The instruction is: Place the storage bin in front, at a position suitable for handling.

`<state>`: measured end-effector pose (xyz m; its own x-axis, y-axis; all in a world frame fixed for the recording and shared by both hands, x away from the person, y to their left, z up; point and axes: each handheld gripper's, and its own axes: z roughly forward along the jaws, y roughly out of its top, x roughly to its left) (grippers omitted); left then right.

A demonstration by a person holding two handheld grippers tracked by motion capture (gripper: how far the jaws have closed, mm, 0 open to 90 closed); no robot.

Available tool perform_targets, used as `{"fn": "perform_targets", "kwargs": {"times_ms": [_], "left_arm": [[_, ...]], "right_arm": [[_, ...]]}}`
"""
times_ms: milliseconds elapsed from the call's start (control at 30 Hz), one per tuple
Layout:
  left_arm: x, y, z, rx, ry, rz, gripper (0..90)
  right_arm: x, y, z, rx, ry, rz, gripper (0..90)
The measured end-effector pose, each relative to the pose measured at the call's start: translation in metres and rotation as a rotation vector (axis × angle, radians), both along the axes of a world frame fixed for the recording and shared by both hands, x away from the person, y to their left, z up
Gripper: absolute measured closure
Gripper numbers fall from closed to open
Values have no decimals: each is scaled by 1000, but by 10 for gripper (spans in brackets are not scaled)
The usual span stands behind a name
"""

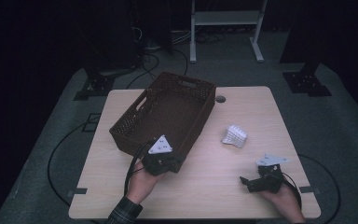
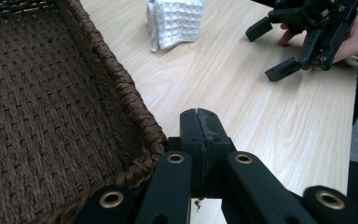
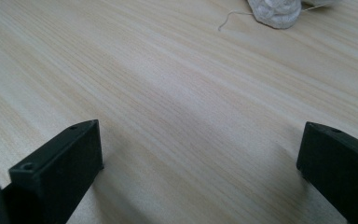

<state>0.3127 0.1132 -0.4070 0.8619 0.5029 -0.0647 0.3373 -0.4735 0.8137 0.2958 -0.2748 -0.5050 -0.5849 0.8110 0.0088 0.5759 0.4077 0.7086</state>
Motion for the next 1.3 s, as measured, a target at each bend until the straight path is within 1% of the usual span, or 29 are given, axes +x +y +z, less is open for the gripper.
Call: {"fn": "perform_targets", "kwargs": {"times_ms": [67,233,500,833,1000,1100,1133,1167,1300], "left_arm": [[0,4,0,3,-4,8,900],[2,16,0,0,0,15,900],[5,37,1,-4,5,64,900],[10,58,2,8,6,94,899],[13,70,3,8,6,128,900],[16,79,3,2,7,149,900],[17,84,3,1,7,164,900],[17,84,3,1,7,164,900],[21,95,4,-4,3,200,900]], "right_arm": [[0,0,0,0,0,0,0],[0,0,0,0,0,0,0],[0,0,0,0,0,1,0],[0,0,0,0,0,1,0],[0,0,0,0,0,1,0],[0,0,0,0,0,0,0],[0,0,0,0,-1,1,0],[0,0,0,0,-1,1,0],[0,0,0,0,0,1,0]]}}
